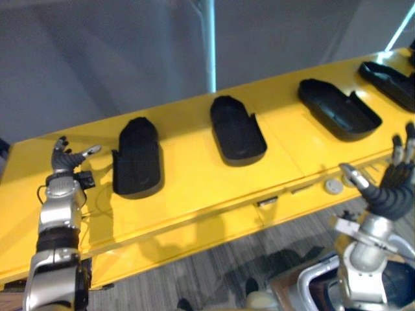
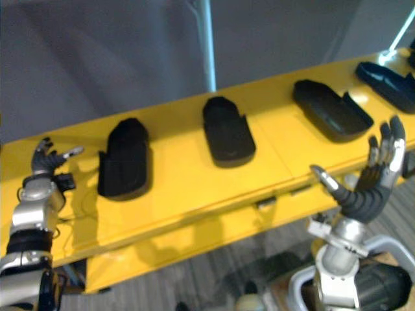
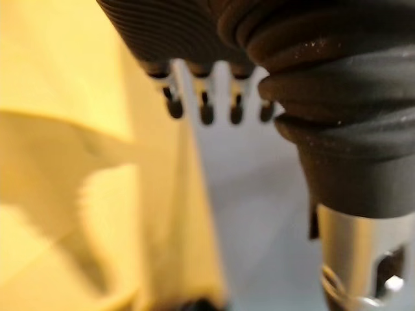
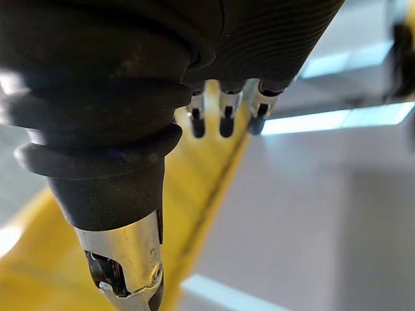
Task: Walk over and take plastic housings, then place them on the shelf
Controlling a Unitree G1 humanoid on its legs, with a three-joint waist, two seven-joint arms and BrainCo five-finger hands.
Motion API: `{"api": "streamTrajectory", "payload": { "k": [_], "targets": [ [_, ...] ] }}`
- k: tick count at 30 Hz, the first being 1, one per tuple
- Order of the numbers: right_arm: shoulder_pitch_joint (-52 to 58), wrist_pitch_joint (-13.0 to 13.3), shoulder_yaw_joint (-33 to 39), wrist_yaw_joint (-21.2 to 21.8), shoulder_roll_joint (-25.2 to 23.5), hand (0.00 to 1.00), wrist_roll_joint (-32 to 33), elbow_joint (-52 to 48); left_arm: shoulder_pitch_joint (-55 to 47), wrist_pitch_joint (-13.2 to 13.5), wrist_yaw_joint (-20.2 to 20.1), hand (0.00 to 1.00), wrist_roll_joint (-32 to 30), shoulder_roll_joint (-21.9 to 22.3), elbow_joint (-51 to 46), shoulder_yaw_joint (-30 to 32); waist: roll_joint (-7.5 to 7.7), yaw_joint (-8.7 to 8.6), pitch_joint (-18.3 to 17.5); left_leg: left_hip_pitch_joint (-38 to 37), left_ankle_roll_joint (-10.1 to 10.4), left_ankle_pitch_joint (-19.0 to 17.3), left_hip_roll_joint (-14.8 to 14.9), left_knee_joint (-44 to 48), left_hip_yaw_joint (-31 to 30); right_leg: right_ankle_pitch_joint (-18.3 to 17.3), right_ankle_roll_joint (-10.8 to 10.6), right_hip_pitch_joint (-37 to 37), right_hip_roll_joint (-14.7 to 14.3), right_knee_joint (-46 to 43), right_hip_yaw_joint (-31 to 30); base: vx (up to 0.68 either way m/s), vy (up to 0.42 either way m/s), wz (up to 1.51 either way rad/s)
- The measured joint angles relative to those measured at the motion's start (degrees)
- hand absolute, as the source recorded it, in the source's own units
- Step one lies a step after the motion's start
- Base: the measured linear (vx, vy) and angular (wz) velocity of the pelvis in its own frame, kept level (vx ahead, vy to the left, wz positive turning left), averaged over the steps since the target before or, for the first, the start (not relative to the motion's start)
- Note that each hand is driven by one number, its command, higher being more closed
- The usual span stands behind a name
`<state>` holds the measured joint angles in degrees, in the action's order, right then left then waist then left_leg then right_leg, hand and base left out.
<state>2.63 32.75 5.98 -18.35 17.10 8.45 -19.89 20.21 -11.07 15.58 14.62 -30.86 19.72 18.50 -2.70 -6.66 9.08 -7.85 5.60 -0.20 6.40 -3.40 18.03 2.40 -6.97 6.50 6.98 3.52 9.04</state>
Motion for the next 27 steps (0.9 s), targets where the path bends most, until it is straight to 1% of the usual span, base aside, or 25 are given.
{"api": "streamTrajectory", "payload": {
  "k": [1,2,4,5,6,8,9,10,11,12,13,14,15,16,17,18,20,21,23,24,25,26,27],
  "targets": [
    [-1.99,-0.58,-1.93,2.55,0.00,0.00,3.26,0.11,-3.51,0.94,1.16,0.00,-0.01,1.80,-4.54,1.16,-0.08,0.98,-1.04,-0.04,-0.03,0.15,-0.15,-0.08,-0.65,0.04,-0.02,0.91,0.08,0.51,1.22,-0.03,-0.011,0.29],
    [-2.85,-0.74,-2.91,3.60,-0.01,0.00,4.41,0.23,-5.22,1.25,1.77,0.00,-0.02,2.81,-6.90,1.64,-0.13,1.63,-1.52,-0.03,-0.02,0.18,-0.19,-0.10,-1.20,0.04,-0.02,1.31,0.10,0.73,1.77,-0.02,-0.018,0.44],
    [-7.06,-3.12,-7.04,7.41,-0.31,0.00,6.36,1.80,-12.61,3.96,3.77,0.00,0.05,8.31,-17.01,4.04,-0.53,4.36,-3.67,0.15,0.03,0.96,-0.44,-1.20,-3.37,0.00,0.01,1.95,0.10,0.99,4.00,-0.02,-0.023,0.44],
    [-8.33,-3.61,-8.08,8.17,-0.58,0.00,6.66,2.71,-14.35,4.99,4.45,0.00,0.06,9.73,-19.50,4.43,-0.54,4.81,-3.88,0.33,0.02,1.12,-0.48,-1.20,-3.73,-0.02,0.03,2.18,0.12,0.99,4.66,-0.01,-0.019,0.45],
    [-10.43,-5.40,-9.87,9.95,-1.38,0.00,7.11,4.45,-17.65,7.57,5.51,0.00,0.08,12.68,-23.97,5.14,-0.56,6.20,-4.37,0.88,0.00,1.41,-0.61,-1.20,-5.07,-0.06,0.09,2.34,0.14,1.00,5.78,-0.01,-0.016,0.47],
    [-13.16,-8.08,-12.82,12.13,-2.64,0.00,7.99,7.30,-22.26,11.64,7.17,0.00,0.08,16.89,-29.50,6.04,-0.39,7.85,-4.72,1.92,-0.12,2.03,-0.93,-1.23,-6.85,-0.14,0.16,2.51,0.15,1.00,7.90,-0.03,-0.019,0.52],
    [-14.70,-10.15,-14.60,13.53,-3.43,0.00,7.98,9.37,-24.92,14.56,8.31,0.00,0.02,19.24,-31.90,6.21,-0.29,9.32,-4.77,2.24,-0.12,2.28,-1.10,-1.28,-7.97,-0.15,0.17,2.55,0.22,1.01,8.68,-0.04,-0.010,0.47],
    [-15.92,-11.85,-16.70,14.69,-4.19,0.00,7.98,11.41,-27.26,16.88,9.06,0.00,-0.02,20.98,-33.14,6.30,0.00,10.69,-5.02,2.61,-0.16,2.51,-1.25,-1.52,-8.64,-0.25,0.19,2.69,0.36,1.01,9.68,-0.03,-0.002,0.39],
    [-16.44,-12.51,-17.93,15.19,-4.69,0.00,7.99,12.33,-28.39,17.67,9.30,0.00,-0.02,21.68,-33.31,6.31,0.21,11.24,-5.35,3.01,-0.10,2.63,-1.35,-1.53,-9.18,-0.33,0.16,2.61,0.41,1.01,10.16,-0.03,0.004,0.40],
    [-17.88,-13.76,-20.42,16.33,-5.84,0.00,7.84,14.12,-30.36,18.87,10.69,0.00,-0.19,23.09,-33.22,6.20,0.60,12.18,-5.58,3.55,-0.21,2.98,-1.50,-1.56,-10.00,-0.37,0.17,2.64,0.69,1.01,11.11,-0.03,0.013,0.31],
    [-18.78,-14.53,-21.82,16.78,-6.34,0.00,7.67,15.02,-31.53,19.32,11.28,0.00,-0.99,24.04,-33.08,6.16,0.90,12.52,-5.76,3.92,-0.28,3.11,-1.57,-1.56,-10.35,-0.37,0.17,2.52,0.80,1.01,11.40,-0.02,0.016,0.35],
    [-20.99,-15.72,-24.62,17.63,-7.60,0.00,7.65,17.20,-33.77,20.42,12.70,0.00,-2.87,25.95,-31.99,6.11,1.47,12.94,-5.95,4.27,-0.30,3.31,-1.75,-1.59,-11.23,-0.39,0.17,2.62,0.91,1.00,12.27,-0.02,0.010,0.35],
    [-22.83,-16.81,-26.90,18.36,-8.80,0.00,7.66,19.10,-35.60,21.36,13.60,0.00,-4.20,27.54,-29.39,6.00,2.27,13.66,-6.55,4.84,-0.32,3.50,-1.94,-1.59,-12.04,-0.50,0.12,2.60,1.02,1.00,13.13,-0.01,0.000,0.35],
    [-23.70,-17.48,-27.75,18.50,-9.48,0.00,7.68,19.80,-36.26,22.08,13.70,0.00,-4.63,28.10,-27.50,5.99,2.67,14.05,-6.77,5.05,-0.34,3.59,-2.00,-1.59,-12.38,-0.53,0.12,2.60,1.05,1.00,13.49,-0.02,-0.005,0.34],
    [-25.65,-18.45,-29.11,18.63,-10.58,0.00,7.88,21.79,-37.33,23.52,14.44,0.00,-5.93,28.99,-23.08,6.06,3.51,14.86,-7.14,5.40,-0.37,3.72,-2.09,-1.59,-12.97,-0.61,0.15,2.66,1.08,1.00,14.28,-0.01,-0.004,0.22],
    [-27.00,-19.44,-29.83,18.50,-11.49,0.00,8.61,23.30,-38.04,24.18,14.77,0.00,-6.20,29.58,-19.46,6.02,4.09,15.54,-7.49,5.69,-0.37,3.78,-2.15,-1.59,-13.24,-0.63,0.14,2.57,1.10,1.00,14.57,-0.01,-0.004,0.24],
    [-29.49,-20.84,-30.74,17.68,-13.87,0.00,9.15,26.77,-39.74,25.68,14.87,0.00,-6.36,30.67,-12.49,5.89,4.67,16.15,-7.68,6.08,-0.45,4.02,-2.47,-1.60,-14.55,-0.95,0.11,2.82,1.29,0.82,15.97,-0.01,-0.005,0.30],
    [-30.81,-21.84,-31.54,15.33,-15.25,0.00,8.92,29.51,-40.76,26.42,14.87,0.00,-6.99,31.74,-8.64,5.37,5.02,16.66,-7.77,6.01,-0.51,4.09,-2.66,-1.60,-15.22,-1.57,0.04,2.98,1.57,0.07,16.68,-0.01,0.000,0.36],
    [-32.20,-22.57,-31.65,11.25,-17.96,0.00,8.63,35.24,-41.82,27.42,14.90,0.00,-8.77,32.57,-2.72,3.96,5.23,17.38,-7.81,6.03,-0.64,4.21,-3.04,-1.60,-16.29,-2.31,0.07,3.15,2.01,-1.06,17.83,-0.01,0.008,0.27],
    [-32.85,-22.74,-31.96,8.50,-19.90,0.00,7.51,39.09,-42.36,27.89,14.77,0.00,-8.82,33.12,0.21,3.14,5.19,18.43,-7.78,6.07,-0.64,4.21,-3.14,-1.60,-16.32,-2.63,0.30,3.05,2.15,-1.27,17.89,-0.02,0.009,0.17],
    [-33.07,-22.94,-33.00,5.84,-21.62,0.00,6.22,42.27,-42.46,28.57,14.71,0.00,-8.74,33.73,3.23,2.65,5.21,18.89,-7.61,6.30,-0.60,4.22,-3.17,-1.60,-16.75,-2.79,0.53,3.10,2.18,-1.26,18.29,-0.02,0.007,0.14],
    [-33.18,-23.10,-33.85,4.79,-22.18,0.00,5.88,43.62,-42.43,28.64,14.66,0.00,-8.76,33.59,4.75,2.59,5.23,18.88,-7.59,6.64,-0.44,4.28,-3.22,-1.59,-17.31,-2.80,0.53,3.15,2.16,-1.16,18.89,-0.02,-0.016,0.35],
    [-33.40,-23.23,-35.08,2.68,-23.12,0.00,4.10,45.80,-42.25,29.04,14.62,0.00,-9.05,33.47,7.48,1.96,5.44,18.88,-7.13,7.07,-0.37,4.65,-3.22,-1.58,-18.29,-2.80,0.54,3.36,2.03,-1.05,20.06,-0.03,-0.033,0.35]
  ]
}}
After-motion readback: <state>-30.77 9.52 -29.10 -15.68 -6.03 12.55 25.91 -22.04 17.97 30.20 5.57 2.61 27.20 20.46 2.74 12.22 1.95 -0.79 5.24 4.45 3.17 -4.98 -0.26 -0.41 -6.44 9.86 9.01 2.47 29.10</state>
